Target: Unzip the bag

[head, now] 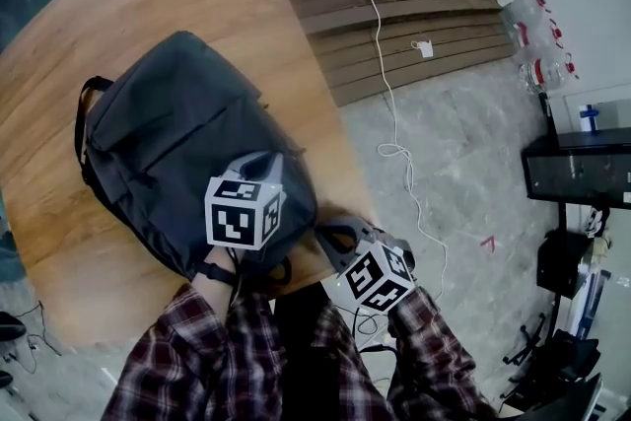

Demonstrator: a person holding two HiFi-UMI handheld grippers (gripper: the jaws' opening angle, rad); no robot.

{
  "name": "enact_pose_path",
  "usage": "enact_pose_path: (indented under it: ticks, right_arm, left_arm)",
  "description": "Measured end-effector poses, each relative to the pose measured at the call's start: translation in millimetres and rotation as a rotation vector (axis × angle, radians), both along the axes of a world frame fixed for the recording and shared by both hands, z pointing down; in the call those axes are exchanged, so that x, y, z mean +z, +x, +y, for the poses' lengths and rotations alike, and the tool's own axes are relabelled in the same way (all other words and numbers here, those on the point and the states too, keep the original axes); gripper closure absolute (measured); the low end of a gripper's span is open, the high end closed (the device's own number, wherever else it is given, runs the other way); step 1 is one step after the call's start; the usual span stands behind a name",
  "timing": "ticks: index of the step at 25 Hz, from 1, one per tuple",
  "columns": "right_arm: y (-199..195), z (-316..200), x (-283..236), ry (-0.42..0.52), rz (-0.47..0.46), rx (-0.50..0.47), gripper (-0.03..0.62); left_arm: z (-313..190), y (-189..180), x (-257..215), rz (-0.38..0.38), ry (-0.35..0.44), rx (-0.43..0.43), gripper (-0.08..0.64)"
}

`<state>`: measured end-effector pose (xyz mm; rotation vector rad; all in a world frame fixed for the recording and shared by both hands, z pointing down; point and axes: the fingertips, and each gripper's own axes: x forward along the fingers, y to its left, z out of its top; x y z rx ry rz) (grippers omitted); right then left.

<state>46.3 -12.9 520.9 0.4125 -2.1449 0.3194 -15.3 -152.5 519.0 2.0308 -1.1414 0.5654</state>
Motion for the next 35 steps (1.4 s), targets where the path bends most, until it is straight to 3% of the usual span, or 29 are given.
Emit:
enact_pose_path:
  ticks: [3,9,12,15,18,22,27,29,33,35]
  right_arm:
    - [4,-19,1,0.047,0.000,0.044,0.583]
    - [-9,-62,8,0.112,0.015,0.013,0.583]
    - [-27,-84,10,0.138,0.017,-0.023,0.583]
    - [-44,-109,9,0.164,0.021,-0.056,0.583]
    - [-64,-128,12,0.184,0.034,-0.100,0.583]
    - [-86,-141,19,0.199,0.044,-0.148,0.582]
    - [-105,-151,25,0.206,0.045,-0.176,0.583]
    - [-108,-153,22,0.209,0.039,-0.172,0.583]
    - [-108,-153,16,0.224,0.049,-0.177,0.583]
    - [-107,-152,14,0.224,0.057,-0.175,0.583]
  left_arm:
    - [-10,-17,-2,0.048,0.012,-0.066,0.551]
    - [-21,-70,0,0.131,-0.035,-0.245,0.551]
    - [-14,-86,1,0.091,-0.058,-0.210,0.551]
    - [1,-87,3,-0.046,-0.048,-0.076,0.551]
    - [12,-91,6,-0.135,-0.033,-0.029,0.551]
    - [23,-97,13,-0.142,-0.086,-0.066,0.551]
    - [25,-102,16,-0.080,-0.149,-0.155,0.551]
    - [22,-102,6,-0.106,-0.111,-0.069,0.551]
    - [0,-82,-20,-0.249,0.112,0.226,0.551]
    - [-8,-70,-13,-0.318,0.126,0.370,0.551]
